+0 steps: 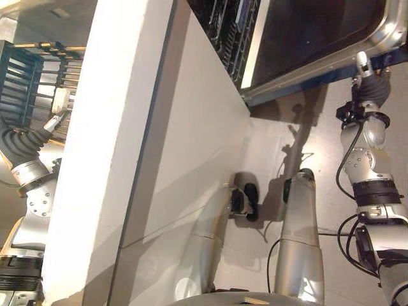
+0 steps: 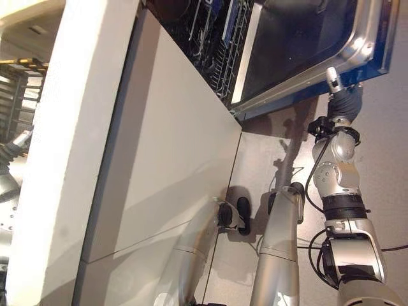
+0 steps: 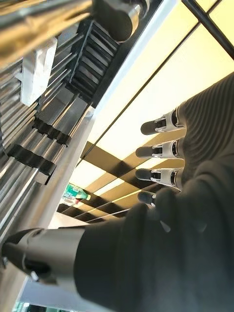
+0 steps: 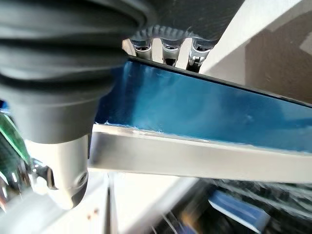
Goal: Pick up plates and place into dishwasher.
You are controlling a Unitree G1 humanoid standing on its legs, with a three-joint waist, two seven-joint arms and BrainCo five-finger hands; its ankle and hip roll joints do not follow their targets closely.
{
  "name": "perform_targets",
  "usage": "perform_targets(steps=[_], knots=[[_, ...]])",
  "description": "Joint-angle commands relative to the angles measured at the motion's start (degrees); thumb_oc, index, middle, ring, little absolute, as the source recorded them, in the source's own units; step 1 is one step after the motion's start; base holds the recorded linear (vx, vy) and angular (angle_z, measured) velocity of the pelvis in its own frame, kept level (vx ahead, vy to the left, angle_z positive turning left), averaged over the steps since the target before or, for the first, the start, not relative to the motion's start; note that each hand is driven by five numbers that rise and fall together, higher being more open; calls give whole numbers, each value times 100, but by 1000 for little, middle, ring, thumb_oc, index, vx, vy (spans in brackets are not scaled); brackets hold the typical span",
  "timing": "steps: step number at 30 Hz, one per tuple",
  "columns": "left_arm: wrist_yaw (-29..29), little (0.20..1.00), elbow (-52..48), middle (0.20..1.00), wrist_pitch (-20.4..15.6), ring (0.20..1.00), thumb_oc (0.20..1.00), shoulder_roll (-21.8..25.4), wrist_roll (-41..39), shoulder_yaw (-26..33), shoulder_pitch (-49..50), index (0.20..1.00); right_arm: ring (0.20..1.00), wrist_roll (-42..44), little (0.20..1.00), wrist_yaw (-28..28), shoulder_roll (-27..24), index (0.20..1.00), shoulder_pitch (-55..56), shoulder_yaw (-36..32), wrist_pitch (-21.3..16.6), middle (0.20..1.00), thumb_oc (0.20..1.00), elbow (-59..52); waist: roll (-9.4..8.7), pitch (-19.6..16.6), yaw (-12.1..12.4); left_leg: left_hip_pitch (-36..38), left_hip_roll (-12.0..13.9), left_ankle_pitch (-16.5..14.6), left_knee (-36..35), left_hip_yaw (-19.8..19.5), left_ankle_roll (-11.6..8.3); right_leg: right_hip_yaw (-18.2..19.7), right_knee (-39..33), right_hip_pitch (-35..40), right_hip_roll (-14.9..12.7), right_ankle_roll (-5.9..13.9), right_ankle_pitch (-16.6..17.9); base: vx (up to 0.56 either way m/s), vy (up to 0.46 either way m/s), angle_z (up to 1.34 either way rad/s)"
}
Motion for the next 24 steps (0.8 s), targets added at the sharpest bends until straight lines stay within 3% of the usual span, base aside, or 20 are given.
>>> perform_targets(steps=[1, 7, 17, 22, 24], knots=[[79, 1000, -712, 1000, -179, 1000, 1000, -1154, -209, -185, -156, 1000, 1000, -536, 1000, 1238, -253, 1000, -2167, 1022, 80, 1000, 1000, -1473, -233, 558, 424, 318, 234, 399, 516, -381, -293, -839, -711, 612, 414, -760, 344, -51, 56, 12], [-42, 1000, -657, 1000, -294, 1000, 1000, -1122, -319, 12, -56, 1000, 1000, -726, 1000, 1263, -84, 1000, -2158, 1061, 79, 1000, 1000, -1500, -460, 468, 751, 748, 91, 529, 283, -645, -246, -988, -864, 1184, 390, -765, 285, -46, 30, 17], [-525, 1000, -497, 1000, -306, 1000, 1000, -943, -264, 343, 8, 1000, 1000, -975, 1000, 970, 366, 1000, -2170, 1205, -247, 1000, 1000, -1438, -1064, -33, 1410, 1308, -16, 133, 51, -1052, -108, -1341, -1054, 2132, 108, -612, 209, 43, -49, 51], [-866, 1000, -419, 1000, -455, 1000, 1000, -882, -200, 443, 27, 1000, 1000, -1124, 1000, 741, 601, 1000, -1944, 1177, -317, 1000, 1000, -1465, -1360, -200, 1637, 1765, -12, 23, -406, -1262, -34, -1503, -1484, 2771, 8, -483, 342, 70, -83, 23], [-1002, 1000, -380, 1000, -506, 1000, 1000, -823, -129, 470, 1, 1000, 1000, -1221, 1000, 617, 701, 1000, -1766, 1155, -383, 1000, 1000, -1504, -1483, -250, 1663, 1879, 32, 161, -695, -1302, -27, -1650, -1888, 3016, -29, -473, 636, 26, -155, 30]])
